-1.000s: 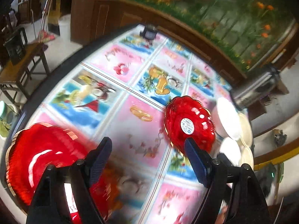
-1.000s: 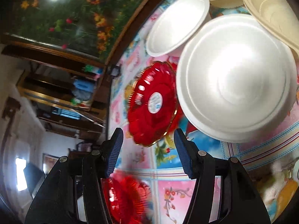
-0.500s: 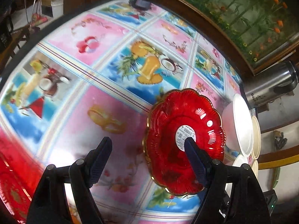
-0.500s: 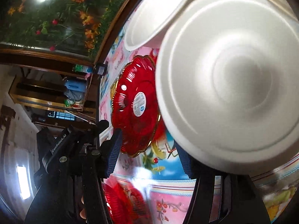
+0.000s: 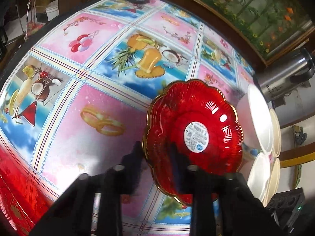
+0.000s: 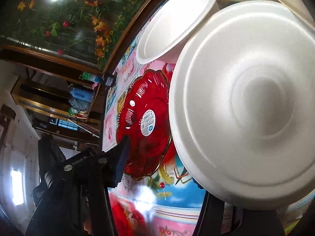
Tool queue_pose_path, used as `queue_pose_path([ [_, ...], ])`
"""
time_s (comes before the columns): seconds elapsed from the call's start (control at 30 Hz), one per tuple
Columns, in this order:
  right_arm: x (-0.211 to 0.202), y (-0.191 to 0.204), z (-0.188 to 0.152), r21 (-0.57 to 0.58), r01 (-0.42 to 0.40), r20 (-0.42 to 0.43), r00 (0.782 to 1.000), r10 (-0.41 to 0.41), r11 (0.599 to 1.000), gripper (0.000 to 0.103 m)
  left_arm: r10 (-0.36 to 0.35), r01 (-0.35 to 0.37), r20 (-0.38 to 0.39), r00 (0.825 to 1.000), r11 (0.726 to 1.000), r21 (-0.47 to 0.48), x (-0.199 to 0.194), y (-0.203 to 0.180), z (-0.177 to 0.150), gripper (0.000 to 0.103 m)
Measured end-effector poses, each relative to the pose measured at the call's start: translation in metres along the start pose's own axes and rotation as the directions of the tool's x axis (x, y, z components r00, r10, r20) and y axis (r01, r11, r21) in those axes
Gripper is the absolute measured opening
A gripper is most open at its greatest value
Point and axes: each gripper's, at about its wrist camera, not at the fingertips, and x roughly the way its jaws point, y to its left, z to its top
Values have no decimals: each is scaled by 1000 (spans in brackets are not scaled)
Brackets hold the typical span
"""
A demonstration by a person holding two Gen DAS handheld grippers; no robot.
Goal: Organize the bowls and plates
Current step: 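Grasp the small red plate rim with the left tool and lift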
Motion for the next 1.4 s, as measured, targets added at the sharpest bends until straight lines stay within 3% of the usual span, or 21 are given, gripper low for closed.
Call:
queue_pose_path([
  [0.07, 3, -2, 1, -1, 6, -9, 1000, -6, 1000, 40, 10, -10, 3, 1000, 1000, 1, 1, 1, 0, 16],
  [0.13, 8, -11, 3, 34, -8, -43, 999, 9, 999, 17, 18, -18, 5, 1000, 1000, 1, 1, 2, 0, 13],
  [0.2, 10, -17, 5, 64, -28, -53, 998, 32, 998, 14, 14, -14, 2, 1000, 1000, 0, 2, 3, 1, 13],
  [0.53, 7, -9, 4, 21, -18, -42, 999, 19, 1000, 14, 19, -20, 19, 1000, 1000, 22, -8, 4, -6, 13],
  [0.87, -17, 31, -16, -110, -91, -1, 996, 92, 990, 14, -6, -1, 135, 991, 999, 46, -68, 14, -21, 13],
  [1.13, -44, 58, -55, -176, -168, -5, 985, 170, 970, 14, -30, 17, 211, 977, 998, 62, -125, 39, -51, 13],
  [1.4, -67, 104, -108, -279, -232, -88, 973, 215, 932, 14, -22, 3, 317, 948, 998, 60, -190, 89, -101, 13],
])
